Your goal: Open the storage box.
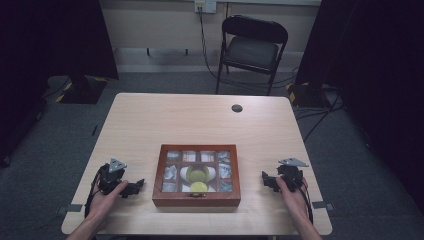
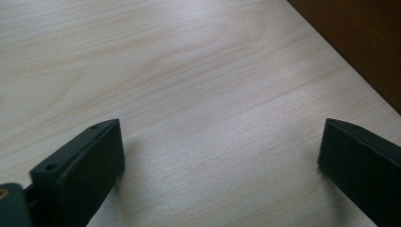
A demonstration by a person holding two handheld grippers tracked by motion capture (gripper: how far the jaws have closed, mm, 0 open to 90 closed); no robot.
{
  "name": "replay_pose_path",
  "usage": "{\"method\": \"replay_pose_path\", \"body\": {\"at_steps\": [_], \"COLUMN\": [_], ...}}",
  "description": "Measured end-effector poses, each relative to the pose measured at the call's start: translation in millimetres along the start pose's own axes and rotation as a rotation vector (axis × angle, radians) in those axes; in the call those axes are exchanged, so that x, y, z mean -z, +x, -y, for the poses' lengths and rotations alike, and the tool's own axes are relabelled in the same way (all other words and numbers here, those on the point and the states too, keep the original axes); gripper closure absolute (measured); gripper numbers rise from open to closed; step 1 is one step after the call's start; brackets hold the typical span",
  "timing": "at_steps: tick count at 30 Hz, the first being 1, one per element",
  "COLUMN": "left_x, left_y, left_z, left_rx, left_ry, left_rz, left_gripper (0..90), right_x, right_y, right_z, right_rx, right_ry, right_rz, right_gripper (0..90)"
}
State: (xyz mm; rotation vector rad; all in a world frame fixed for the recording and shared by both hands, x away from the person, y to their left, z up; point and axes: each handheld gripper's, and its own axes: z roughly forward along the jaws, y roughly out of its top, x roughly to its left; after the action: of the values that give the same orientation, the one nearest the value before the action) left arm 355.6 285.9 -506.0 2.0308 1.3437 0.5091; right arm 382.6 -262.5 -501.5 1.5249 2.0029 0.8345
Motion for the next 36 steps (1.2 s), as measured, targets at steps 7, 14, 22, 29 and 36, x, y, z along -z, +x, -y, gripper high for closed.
{"method": "replay_pose_path", "body": {"at_steps": [7, 14, 22, 29, 36], "left_x": [4.1, 11.2, 22.2, 30.0, 43.4], "left_y": [1.8, -0.5, -6.3, -10.8, -29.5], "left_z": [-3.1, -4.1, -10.1, -16.6, -25.2], "left_rx": [-0.005, -0.004, -0.026, -0.046, -0.099], "left_ry": [0.024, 0.021, -0.006, -0.026, -0.070], "left_rz": [-0.007, 0.075, 0.189, 0.269, 0.299], "left_gripper": [10.6, 20.0, 26.2, 32.9, 35.9], "right_x": [0.0, 1.0, 1.5, 1.5, 1.8], "right_y": [0.0, -0.4, -0.5, -0.6, -0.7], "right_z": [0.0, 0.9, 1.2, 1.3, 1.6], "right_rx": [0.000, 0.013, 0.019, 0.020, 0.026], "right_ry": [0.000, 0.000, 0.001, 0.000, 0.000], "right_rz": [0.000, -0.012, -0.018, -0.019, -0.025], "right_gripper": [8.8, 8.9, 8.9, 8.9, 8.9]}}
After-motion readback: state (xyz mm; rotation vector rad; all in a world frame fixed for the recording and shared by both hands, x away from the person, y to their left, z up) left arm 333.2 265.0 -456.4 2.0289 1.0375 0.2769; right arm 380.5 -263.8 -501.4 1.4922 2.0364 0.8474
